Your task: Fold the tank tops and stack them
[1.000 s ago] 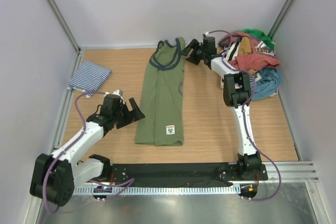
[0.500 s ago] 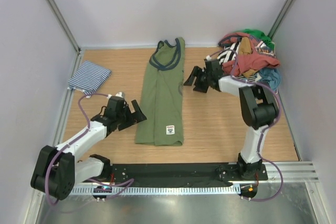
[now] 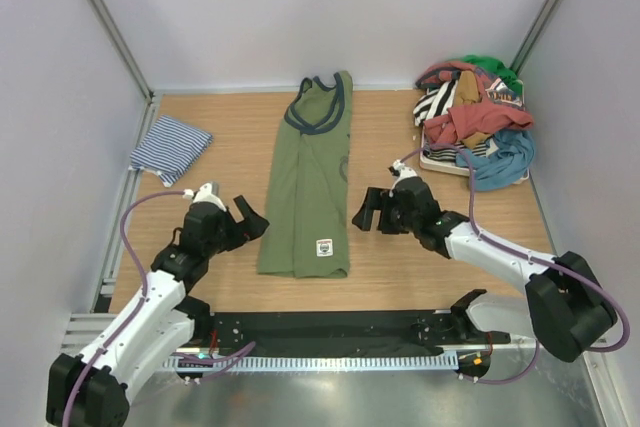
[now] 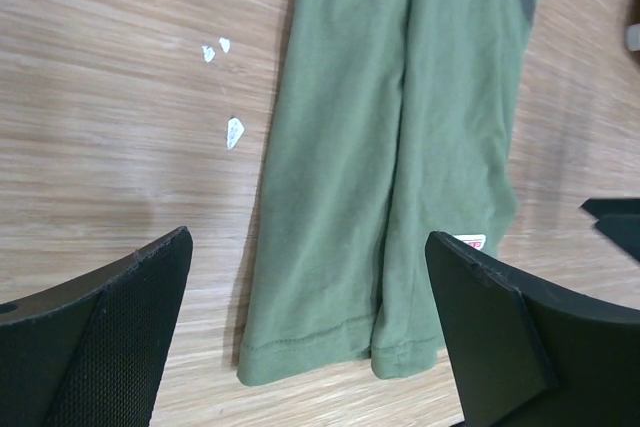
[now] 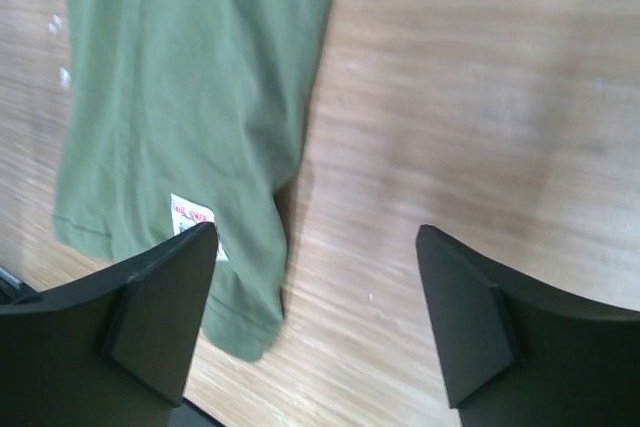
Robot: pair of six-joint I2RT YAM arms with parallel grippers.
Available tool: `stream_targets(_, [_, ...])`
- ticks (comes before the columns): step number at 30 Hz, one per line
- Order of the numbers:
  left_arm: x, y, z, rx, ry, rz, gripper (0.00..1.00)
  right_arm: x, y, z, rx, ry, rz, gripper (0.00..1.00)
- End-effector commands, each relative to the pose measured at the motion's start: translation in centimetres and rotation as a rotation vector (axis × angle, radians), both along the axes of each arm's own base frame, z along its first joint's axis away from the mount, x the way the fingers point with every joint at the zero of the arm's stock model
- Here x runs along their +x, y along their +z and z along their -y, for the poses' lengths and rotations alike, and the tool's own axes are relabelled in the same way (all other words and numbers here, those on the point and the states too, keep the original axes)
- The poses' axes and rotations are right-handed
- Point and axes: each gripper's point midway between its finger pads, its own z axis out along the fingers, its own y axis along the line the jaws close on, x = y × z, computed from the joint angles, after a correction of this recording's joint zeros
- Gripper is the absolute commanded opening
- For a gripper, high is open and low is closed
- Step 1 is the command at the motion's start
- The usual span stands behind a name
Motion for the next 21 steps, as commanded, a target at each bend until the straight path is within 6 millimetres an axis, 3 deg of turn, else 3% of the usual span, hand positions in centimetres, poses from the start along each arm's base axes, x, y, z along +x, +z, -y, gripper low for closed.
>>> stream_targets(1, [-0.5, 0.6, -0.1, 0.018, -0.026, 0.029, 0.99, -1.4, 0.3, -0.7, 0.022, -0.024, -0.012, 0.84])
stream_targets(8, [-2.6, -0.7, 1.8, -0.046, -0.132, 0.005, 0.93, -6.1, -0.1, -3.1, -0.006, 0.03, -0.074, 0.74])
stream_targets(12, [-3.2, -1.2, 1.9, -0.065, -0.138, 0.005, 0.87, -9.1, -1.7, -4.2, -0.035, 0.047, -0.133, 0.68])
stream_targets(14, [-3.3, -1.4, 1.9, -0.069, -0.134, -0.002, 0.87, -9.6, -2.4, -4.0, -0.053, 0.019, -0.128, 0.66])
stream_targets(16, [-3.3, -2.2, 1.9, -0.066, -0.124, -0.039, 0.86, -11.8, -3.5, -5.1, -0.061, 0.014, -0.153, 0.62])
stream_targets(21, [-3.7, -3.4, 2.2, -0.055, -0.138, -0.116, 0.82, -11.6, -4.4, -4.9, -0.089, -0.045, -0.139, 0.59])
